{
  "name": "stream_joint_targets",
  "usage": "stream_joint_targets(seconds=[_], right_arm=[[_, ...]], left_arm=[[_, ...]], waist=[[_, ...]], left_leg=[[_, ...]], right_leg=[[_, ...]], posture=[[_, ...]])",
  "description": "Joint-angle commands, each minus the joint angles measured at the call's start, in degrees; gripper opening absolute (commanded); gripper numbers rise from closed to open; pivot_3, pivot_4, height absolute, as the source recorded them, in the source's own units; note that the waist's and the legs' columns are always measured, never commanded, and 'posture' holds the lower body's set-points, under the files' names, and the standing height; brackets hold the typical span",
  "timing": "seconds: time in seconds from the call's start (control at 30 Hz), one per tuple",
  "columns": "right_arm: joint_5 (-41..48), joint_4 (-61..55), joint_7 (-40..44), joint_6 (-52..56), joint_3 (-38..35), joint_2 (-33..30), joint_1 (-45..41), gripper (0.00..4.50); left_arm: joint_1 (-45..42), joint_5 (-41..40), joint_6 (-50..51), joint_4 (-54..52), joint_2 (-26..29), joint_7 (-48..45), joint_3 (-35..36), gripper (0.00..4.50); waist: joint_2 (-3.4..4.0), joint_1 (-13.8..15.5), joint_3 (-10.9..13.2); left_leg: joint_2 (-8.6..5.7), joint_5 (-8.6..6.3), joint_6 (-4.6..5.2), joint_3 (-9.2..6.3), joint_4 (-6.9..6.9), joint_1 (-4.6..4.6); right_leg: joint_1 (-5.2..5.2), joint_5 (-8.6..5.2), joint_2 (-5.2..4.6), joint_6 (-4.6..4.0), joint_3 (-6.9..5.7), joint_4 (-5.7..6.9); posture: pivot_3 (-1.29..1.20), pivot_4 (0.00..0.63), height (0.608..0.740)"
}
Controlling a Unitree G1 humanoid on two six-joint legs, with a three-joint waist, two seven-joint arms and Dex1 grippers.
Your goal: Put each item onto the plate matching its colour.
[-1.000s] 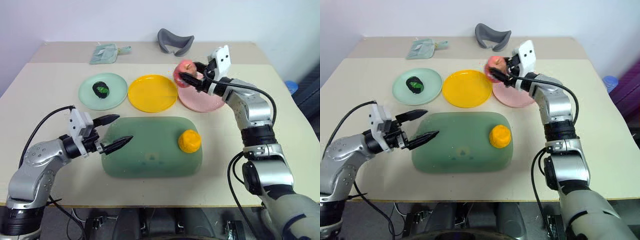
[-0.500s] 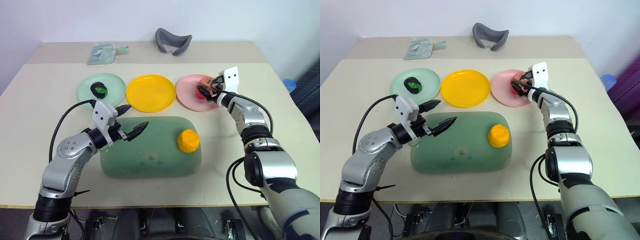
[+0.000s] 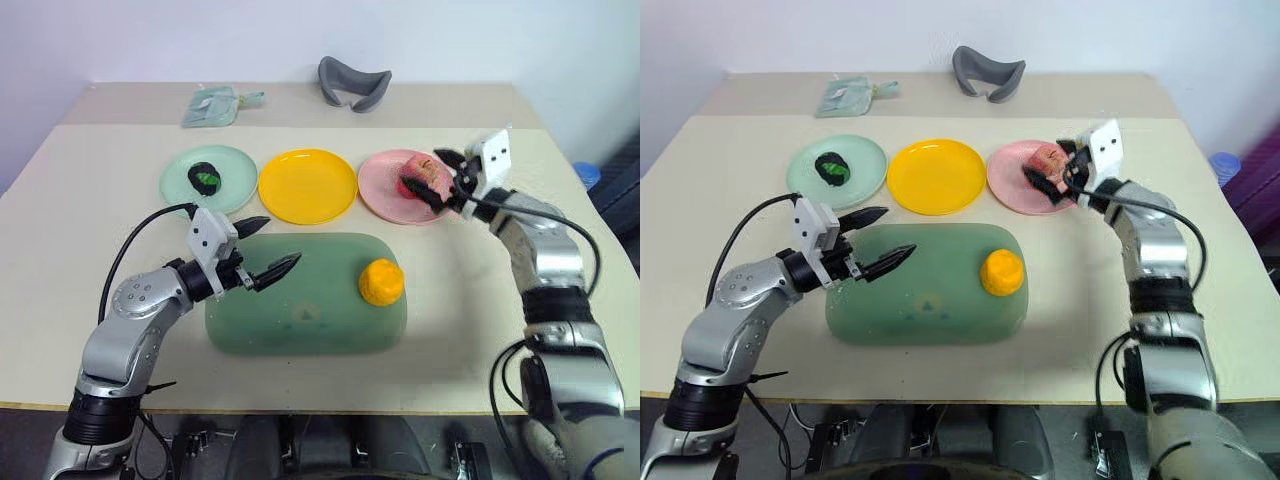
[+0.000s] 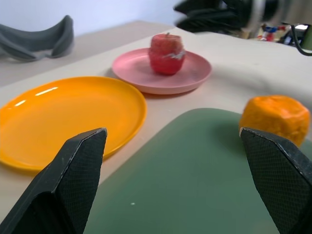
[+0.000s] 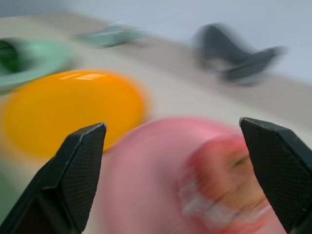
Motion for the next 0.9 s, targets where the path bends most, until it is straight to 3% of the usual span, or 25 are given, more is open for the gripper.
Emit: stream_joint_targets(seconds=[0.03, 0.2, 0.43, 0.9], right_arm=[[6.16, -16.23, 4.61, 9.42, -0.04, -4.23, 5.97, 4.46], [9.88, -26.06, 7.25, 16.26, 0.68, -7.26, 14.11, 4.46], [11.31, -31.16, 10.61, 20.81, 3.01, -10.33, 19.51, 4.46], [7.63, -30.15, 10.51, 18.92, 8.34, -9.70, 20.39, 4.46]], left_arm=[[0.41, -3.48, -0.18, -1.40, 1.07, -4.63, -0.30, 4.50], [2.10, -9.60, 1.73, -2.31, 5.04, -12.50, 1.45, 4.50], [4.24, -8.69, -0.89, -2.06, 13.45, -21.74, 1.33, 4.50], [1.40, -8.04, -1.78, -1.16, 15.25, -24.66, 1.23, 4.50]], waist=[[0.00, 0.28, 0.00], [0.00, 0.69, -0.01], [-0.01, 1.16, -0.01], [-0.01, 1.10, -0.01]], left_leg=[[0.00, 0.00, 0.00, 0.00, 0.00, 0.00], [0.01, 0.00, 0.00, 0.00, 0.01, 0.11], [-0.04, -0.01, 0.01, -0.01, 0.03, 0.12], [-0.04, -0.02, 0.02, -0.02, 0.04, 0.12]], right_leg=[[0.00, 0.00, 0.00, 0.00, 0.00, 0.00], [0.06, 0.00, 0.03, -0.01, 0.02, 0.00], [0.12, 0.00, 0.01, -0.01, -0.01, -0.03], [0.13, 0.00, 0.02, -0.01, -0.01, -0.04]], posture=[[0.00, 0.150, 0.740], [0.00, 0.150, 0.740], [0.00, 0.150, 0.740], [0.00, 0.150, 0.740]])
